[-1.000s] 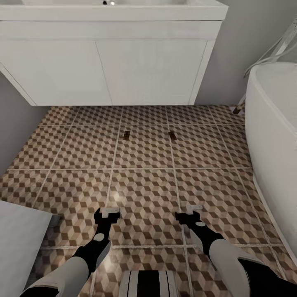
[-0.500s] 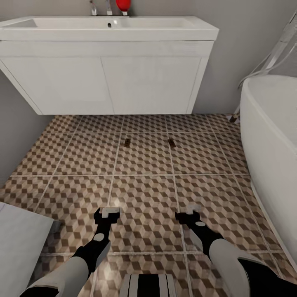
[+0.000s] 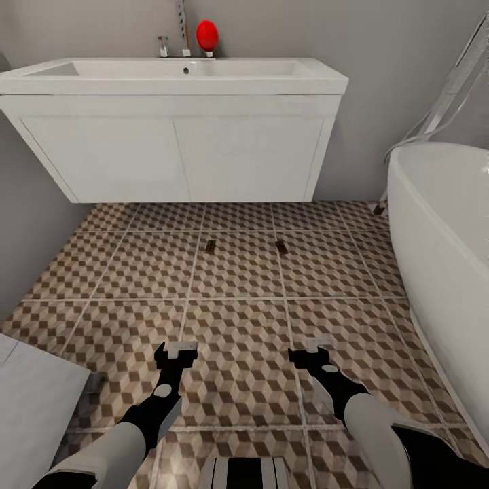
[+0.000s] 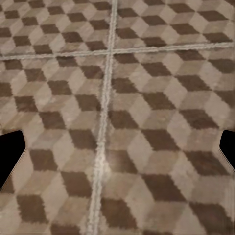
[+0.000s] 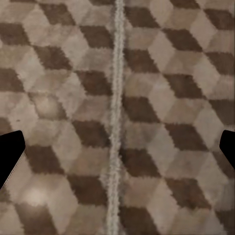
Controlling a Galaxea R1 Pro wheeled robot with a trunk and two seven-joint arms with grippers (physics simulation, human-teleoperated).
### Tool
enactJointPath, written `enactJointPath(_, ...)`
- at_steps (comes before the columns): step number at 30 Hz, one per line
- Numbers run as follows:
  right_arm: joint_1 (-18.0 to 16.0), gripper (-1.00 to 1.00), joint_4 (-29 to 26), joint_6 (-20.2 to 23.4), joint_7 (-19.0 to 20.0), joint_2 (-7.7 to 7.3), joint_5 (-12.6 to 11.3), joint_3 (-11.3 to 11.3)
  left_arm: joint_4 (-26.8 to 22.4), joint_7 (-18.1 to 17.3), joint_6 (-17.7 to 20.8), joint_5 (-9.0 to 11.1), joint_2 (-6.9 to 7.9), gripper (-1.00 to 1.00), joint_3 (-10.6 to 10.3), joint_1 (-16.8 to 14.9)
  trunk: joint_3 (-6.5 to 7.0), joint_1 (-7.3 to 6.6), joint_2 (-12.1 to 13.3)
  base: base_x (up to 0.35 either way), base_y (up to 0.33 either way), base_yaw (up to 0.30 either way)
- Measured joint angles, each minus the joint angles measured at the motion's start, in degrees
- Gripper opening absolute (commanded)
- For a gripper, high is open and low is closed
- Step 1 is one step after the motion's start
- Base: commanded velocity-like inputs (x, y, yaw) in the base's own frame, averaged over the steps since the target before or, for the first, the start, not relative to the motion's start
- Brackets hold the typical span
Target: Take the four mousetraps from the cabinet in the bathroom and place them on the bathroom floor. Make sure all four end up on the same floor surface, and ensure that at least two of them are either under or directly next to the same bathroom sink.
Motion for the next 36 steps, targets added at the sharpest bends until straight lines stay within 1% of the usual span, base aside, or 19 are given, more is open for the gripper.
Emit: enactJointPath(36, 0.0, 1.0, 0.0, -0.1, -0.3, -0.08, -0.2, -0.2, 0.1, 0.0, 0.0, 0.1, 0.0, 1.0, 0.0, 0.0, 7.98, -0.93, 0.5, 0.0, 0.0, 0.0)
